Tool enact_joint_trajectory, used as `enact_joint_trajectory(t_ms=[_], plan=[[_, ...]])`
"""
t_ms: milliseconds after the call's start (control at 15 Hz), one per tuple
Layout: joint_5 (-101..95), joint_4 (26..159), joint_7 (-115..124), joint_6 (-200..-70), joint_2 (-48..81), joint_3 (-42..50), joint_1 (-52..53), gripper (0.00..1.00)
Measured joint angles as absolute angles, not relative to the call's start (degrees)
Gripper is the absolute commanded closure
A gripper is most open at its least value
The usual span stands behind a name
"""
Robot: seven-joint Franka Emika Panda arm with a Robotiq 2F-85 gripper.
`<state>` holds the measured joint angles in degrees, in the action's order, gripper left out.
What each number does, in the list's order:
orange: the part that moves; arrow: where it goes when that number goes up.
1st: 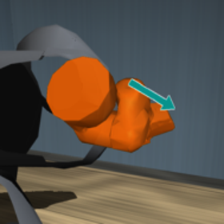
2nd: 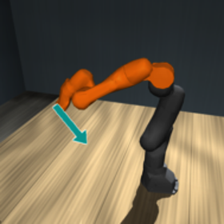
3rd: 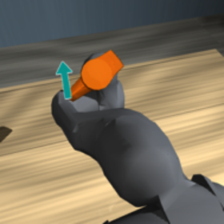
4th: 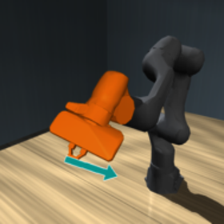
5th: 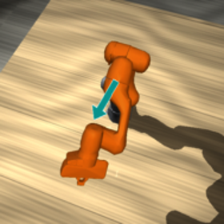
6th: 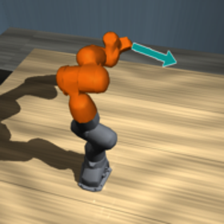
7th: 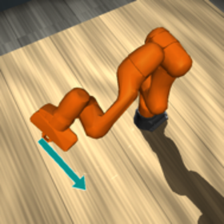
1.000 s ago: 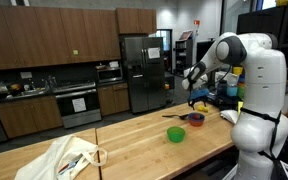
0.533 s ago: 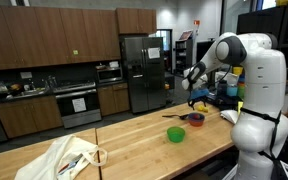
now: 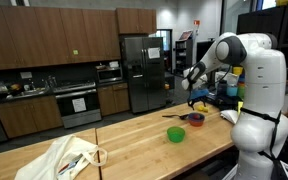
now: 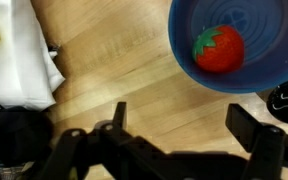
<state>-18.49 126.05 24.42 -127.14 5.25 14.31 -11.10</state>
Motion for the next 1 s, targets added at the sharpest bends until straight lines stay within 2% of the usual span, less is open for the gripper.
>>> enact_joint_trajectory(t_ms=[1000], plan=[[-18.49, 126.93, 24.18, -127.14, 5.03, 13.91, -10.92, 0.00]])
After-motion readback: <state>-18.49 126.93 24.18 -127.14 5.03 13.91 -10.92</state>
